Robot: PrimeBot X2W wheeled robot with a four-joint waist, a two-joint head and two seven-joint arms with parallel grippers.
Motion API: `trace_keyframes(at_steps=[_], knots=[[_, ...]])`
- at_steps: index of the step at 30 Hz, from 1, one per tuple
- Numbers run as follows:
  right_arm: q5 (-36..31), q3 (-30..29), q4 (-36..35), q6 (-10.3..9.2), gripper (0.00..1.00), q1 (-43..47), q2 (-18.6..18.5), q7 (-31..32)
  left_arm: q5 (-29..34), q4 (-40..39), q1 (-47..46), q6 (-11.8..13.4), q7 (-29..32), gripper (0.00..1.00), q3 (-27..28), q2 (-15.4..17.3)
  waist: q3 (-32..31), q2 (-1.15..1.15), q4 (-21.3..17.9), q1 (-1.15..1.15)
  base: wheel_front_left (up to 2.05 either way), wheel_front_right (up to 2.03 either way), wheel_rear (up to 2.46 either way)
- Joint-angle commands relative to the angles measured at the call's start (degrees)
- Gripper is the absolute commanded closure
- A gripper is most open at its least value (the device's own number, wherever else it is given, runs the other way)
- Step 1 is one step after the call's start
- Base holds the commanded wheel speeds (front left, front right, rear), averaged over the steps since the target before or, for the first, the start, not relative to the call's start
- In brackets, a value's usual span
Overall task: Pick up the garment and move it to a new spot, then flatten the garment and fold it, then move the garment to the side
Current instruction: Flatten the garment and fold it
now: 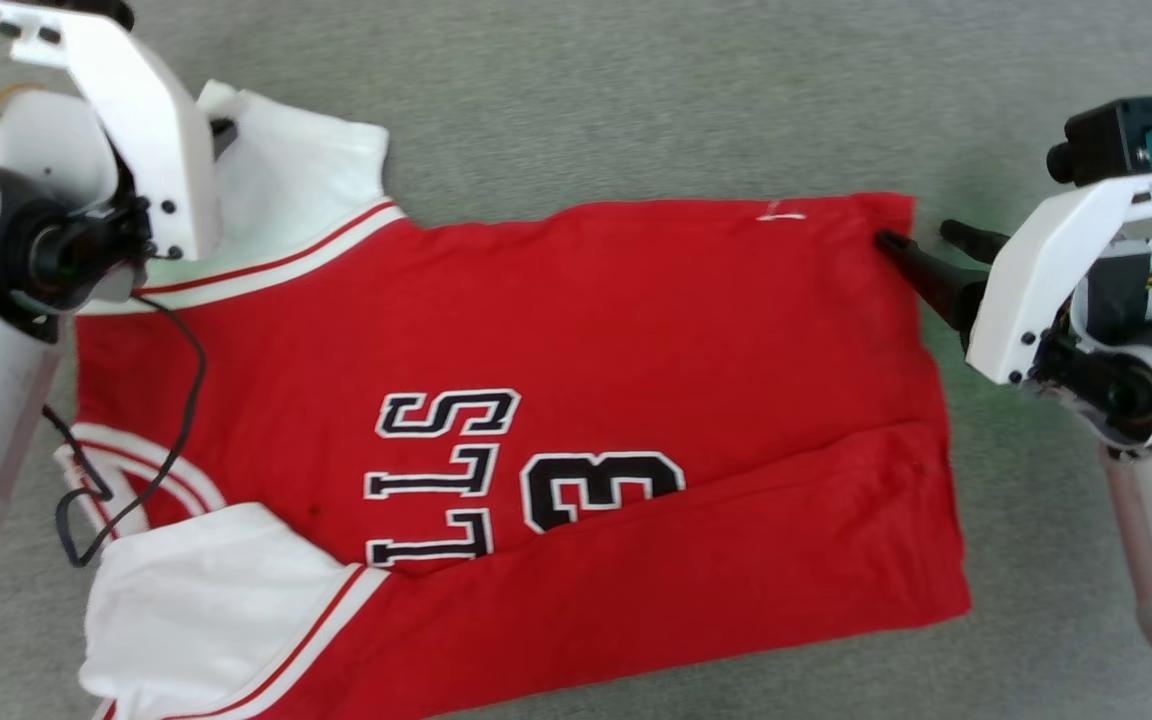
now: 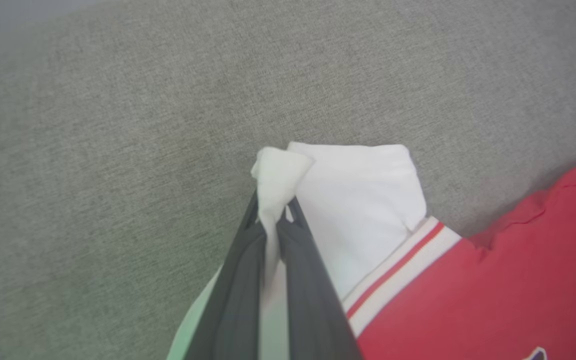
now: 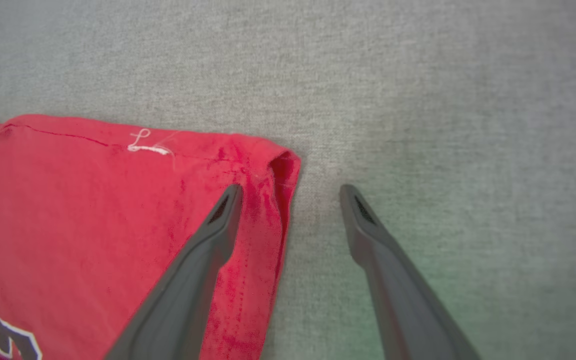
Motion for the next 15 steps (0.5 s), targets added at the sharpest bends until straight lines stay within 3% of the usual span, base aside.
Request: trace_keyframes(at_steps=[1, 7, 8, 10, 15], knots=[[-0.60, -0.44, 0.97, -0.02, 0.00, -1.01, -0.49, 1.14, 0.32, -0.48, -0.73, -0.36, -0.65, 1.00, -0.30, -0.55, 0.61, 0.00, 2.55, -0.01, 0.00, 0.00, 0.00], [-2.93, -0.98, 6.47, -0.02, 0.00, -2.47, -0.32, 7.29, 1.27, -1.55, -1.36, -1.38, -2.53, 1.00, -1.26, -1.91, 1.53, 0.00, 5.59, -0.01, 0.00, 0.00, 0.00], [-3.13, -0.88, 7.30, -0.02, 0.56, -2.16, 0.07, 8.20, 1.29, -1.62, -1.17, -1.46, -2.87, 1.00, -1.32, -2.02, 1.61, 0.00, 5.81, -0.01, 0.00, 0.00, 0.00], [-3.17, -0.90, 8.46, -0.02, 1.00, -1.41, 0.79, 9.82, 1.29, -1.78, -0.67, -1.55, -3.34, 1.00, -1.53, -2.30, 1.61, 0.00, 6.13, -0.01, 0.00, 0.00, 0.00], [-3.42, -0.46, 7.03, -0.01, 1.00, -0.98, 0.11, 10.18, 1.29, -1.78, 0.29, -1.96, -5.04, 1.00, -1.49, -2.67, 0.91, 0.00, 6.51, -0.01, 0.00, 0.00, 0.00]])
